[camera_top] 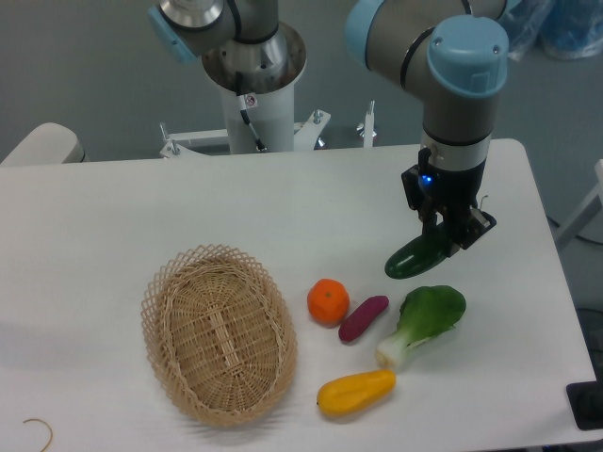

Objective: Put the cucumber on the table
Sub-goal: 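Lift the held green cucumber slightly upward with the gripper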

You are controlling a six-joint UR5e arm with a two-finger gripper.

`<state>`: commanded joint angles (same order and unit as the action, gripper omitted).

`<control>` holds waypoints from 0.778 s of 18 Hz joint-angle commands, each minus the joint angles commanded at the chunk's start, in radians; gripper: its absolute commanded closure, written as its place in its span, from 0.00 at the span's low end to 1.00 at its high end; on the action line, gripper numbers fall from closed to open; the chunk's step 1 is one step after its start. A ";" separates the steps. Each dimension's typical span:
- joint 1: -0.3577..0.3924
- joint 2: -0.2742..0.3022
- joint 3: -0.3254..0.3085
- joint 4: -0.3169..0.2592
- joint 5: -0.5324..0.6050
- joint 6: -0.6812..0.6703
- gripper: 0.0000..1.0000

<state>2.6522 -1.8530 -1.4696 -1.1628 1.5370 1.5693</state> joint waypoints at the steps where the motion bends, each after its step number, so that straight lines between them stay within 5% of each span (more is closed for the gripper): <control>1: 0.000 0.002 -0.008 0.002 -0.002 0.000 0.74; 14: 0.061 0.032 -0.023 -0.054 0.002 0.144 0.74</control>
<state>2.7135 -1.8209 -1.4925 -1.2164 1.5386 1.7132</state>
